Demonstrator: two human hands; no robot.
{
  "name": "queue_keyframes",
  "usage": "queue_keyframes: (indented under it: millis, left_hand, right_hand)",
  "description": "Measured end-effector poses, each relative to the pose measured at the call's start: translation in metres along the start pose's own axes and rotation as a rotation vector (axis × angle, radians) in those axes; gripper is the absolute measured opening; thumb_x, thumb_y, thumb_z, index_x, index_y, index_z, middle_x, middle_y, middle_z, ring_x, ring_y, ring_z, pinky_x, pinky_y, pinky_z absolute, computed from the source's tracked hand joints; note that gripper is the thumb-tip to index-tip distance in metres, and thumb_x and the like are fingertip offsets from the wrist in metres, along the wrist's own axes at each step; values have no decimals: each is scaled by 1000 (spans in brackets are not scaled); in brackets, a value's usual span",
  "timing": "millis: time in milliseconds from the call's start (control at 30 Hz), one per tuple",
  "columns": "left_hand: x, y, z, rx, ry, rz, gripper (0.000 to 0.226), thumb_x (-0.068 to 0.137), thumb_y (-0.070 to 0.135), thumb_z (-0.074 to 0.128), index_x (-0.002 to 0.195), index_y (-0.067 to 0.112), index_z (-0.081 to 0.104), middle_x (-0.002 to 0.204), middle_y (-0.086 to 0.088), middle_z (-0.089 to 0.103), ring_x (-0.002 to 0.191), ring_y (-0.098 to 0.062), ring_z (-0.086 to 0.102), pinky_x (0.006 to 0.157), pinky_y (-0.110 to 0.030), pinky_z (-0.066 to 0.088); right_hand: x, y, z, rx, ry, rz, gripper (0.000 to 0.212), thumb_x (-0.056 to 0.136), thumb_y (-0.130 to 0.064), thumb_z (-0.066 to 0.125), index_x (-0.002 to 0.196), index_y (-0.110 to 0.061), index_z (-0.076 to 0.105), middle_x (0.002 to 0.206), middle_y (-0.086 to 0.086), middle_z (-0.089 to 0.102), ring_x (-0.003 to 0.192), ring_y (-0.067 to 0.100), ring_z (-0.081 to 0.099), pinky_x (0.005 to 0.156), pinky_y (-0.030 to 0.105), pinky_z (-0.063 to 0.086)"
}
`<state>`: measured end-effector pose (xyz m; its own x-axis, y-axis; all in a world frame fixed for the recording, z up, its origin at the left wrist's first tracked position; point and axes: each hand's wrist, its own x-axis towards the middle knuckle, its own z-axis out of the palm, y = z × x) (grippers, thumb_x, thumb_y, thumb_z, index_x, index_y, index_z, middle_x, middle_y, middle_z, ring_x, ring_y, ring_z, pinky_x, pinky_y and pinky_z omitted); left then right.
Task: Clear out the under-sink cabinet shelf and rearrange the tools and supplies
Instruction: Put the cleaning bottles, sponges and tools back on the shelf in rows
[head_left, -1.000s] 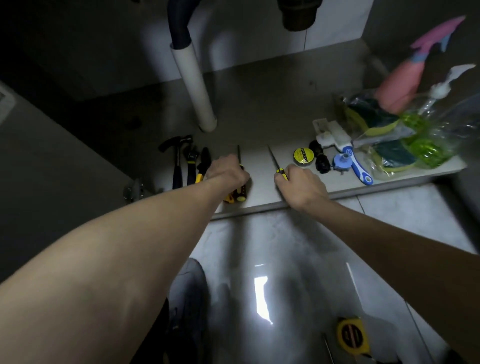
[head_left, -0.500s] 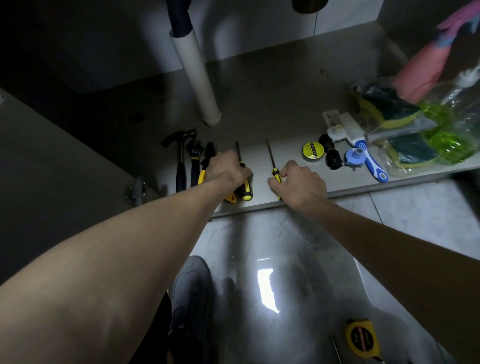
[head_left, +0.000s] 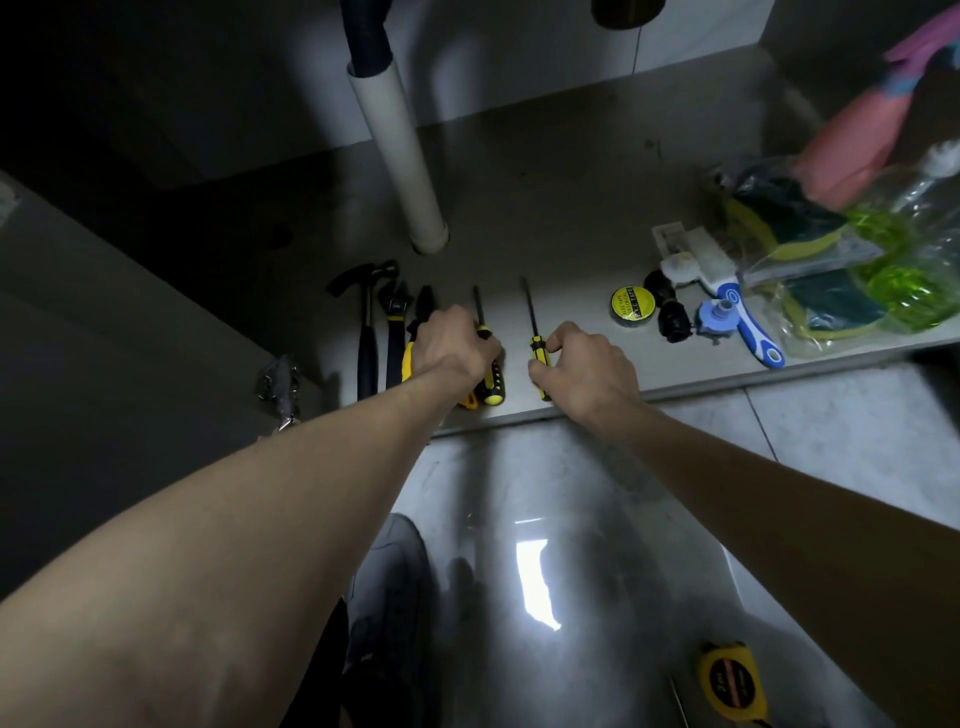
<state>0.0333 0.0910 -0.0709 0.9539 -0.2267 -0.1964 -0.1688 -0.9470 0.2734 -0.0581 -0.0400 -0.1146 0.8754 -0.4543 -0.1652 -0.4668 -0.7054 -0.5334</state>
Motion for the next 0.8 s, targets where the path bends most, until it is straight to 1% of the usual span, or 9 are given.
queue_keyframes:
  millis: [67,167,233,333,467,567,667,733,800]
  left_hand:
    - [-2,-1,-1,-8,26,-3,24,82,38,67,71,20,57,85,-6,63,91,-32,64,63,-30,42]
    - [-6,-6,-3,-51,96,-46,29,86,45,56,90,20,70,96,-7,70,95,-32,65,68,-31,43]
    - [-12,-13,-5,-93,138,-85,32,88,47,48,96,23,68,97,-7,70,96,-33,64,69,-33,41]
    - [-30,-25,-5,-104,179,-127,33,90,51,43,93,24,63,94,-7,69,93,-34,63,69,-34,39]
    - [-60,-37,-1,-119,205,-128,24,89,41,42,92,24,59,84,-6,66,83,-34,60,72,-37,48]
    - [-78,-42,1,-125,219,-111,20,89,37,43,89,23,57,75,-3,63,73,-31,56,64,-35,42]
    - [-95,-45,3,-133,229,-98,19,90,37,44,87,23,57,64,3,52,67,-27,50,61,-33,35]
    - [-109,-47,8,-161,197,-82,18,91,38,44,86,26,55,63,7,49,67,-25,51,61,-33,36]
    - [-127,-48,18,-185,120,-58,15,91,39,45,86,27,53,67,6,51,69,-25,51,61,-32,36]
  right_hand:
    - [3,-5,4,14,8,-3,37,85,-47,62,113,-23,60,100,6,70,94,34,63,68,33,40]
    - [7,-12,10,21,11,-5,37,84,-47,62,112,-24,60,102,7,69,95,35,63,68,33,39]
    - [8,-17,13,25,9,-7,38,84,-48,61,113,-24,60,103,7,69,95,35,64,67,33,40]
    - [7,-23,17,15,8,-21,37,86,-49,62,113,-23,60,103,7,69,95,35,64,67,34,41]
    - [6,-26,15,-1,-2,-31,37,88,-50,61,113,-22,60,104,7,69,95,34,64,66,34,40]
    - [4,-28,12,12,-32,-36,39,89,-52,56,114,-22,60,106,8,69,96,33,64,68,35,43]
    - [-9,-26,4,65,-51,0,41,90,-52,51,118,-23,60,110,9,69,102,36,63,73,36,45]
    - [-27,-19,-5,90,-36,2,35,92,-49,48,114,-25,60,106,8,69,99,36,63,76,37,46]
    - [-54,-5,-14,131,-18,-11,25,95,-43,46,105,-26,61,97,5,70,94,34,63,74,36,48]
